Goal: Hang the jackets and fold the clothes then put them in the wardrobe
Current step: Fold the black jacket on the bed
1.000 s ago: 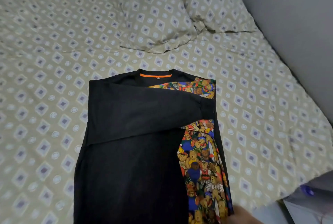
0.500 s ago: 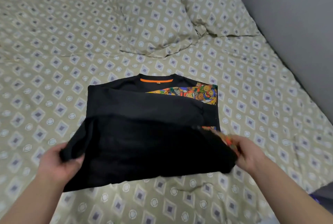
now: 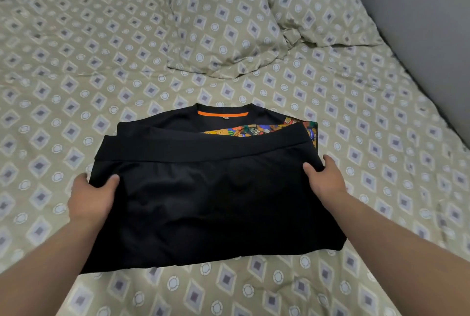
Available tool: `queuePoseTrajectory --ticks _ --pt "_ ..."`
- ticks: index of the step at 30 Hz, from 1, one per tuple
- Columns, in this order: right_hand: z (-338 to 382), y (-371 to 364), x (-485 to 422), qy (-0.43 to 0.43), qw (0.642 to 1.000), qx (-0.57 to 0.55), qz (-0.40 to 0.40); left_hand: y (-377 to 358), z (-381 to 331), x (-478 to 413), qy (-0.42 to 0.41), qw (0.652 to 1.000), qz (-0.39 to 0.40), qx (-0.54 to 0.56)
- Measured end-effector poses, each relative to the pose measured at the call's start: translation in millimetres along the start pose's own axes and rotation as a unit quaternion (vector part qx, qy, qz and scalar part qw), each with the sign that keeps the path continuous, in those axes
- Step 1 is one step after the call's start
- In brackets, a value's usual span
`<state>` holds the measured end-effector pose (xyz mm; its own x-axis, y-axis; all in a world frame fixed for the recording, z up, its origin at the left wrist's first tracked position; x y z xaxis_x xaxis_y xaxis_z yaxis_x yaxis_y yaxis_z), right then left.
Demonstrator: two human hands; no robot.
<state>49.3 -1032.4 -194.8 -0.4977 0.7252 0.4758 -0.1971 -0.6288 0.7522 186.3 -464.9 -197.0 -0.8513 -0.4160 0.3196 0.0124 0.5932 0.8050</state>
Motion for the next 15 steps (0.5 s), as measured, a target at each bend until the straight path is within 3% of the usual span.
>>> queuePoseTrajectory --ticks 2,10,15 --pt "4.6 2.3 -11.0 0.007 0.998 -0.054 0.003 1.6 -10.4 -11.9 -0.022 0.998 -0.001 0.052" --pt "53.0 62.8 -43.2 0.054 0.981 -0.153 -0.105 28.0 -92.9 -57.8 -0.086 0.980 -0.063 0.167" --pt "36.7 44.4 -52.3 -0.038 0.992 -0.119 -0.015 0.3 -86.9 -69.5 -0.036 0.996 0.003 0.079"
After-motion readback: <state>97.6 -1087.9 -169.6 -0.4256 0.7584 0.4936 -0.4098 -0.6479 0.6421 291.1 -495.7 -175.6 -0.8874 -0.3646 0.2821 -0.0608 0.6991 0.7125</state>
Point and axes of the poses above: each hand's wrist, its own x-axis away from the middle knuckle, its own y-axis out of the back of the hand, z = x × y, the point moved 9 cm from there along -x, towards the middle knuckle, and after that the axes turned 3 degrees about -y, right-handed, at the moved point
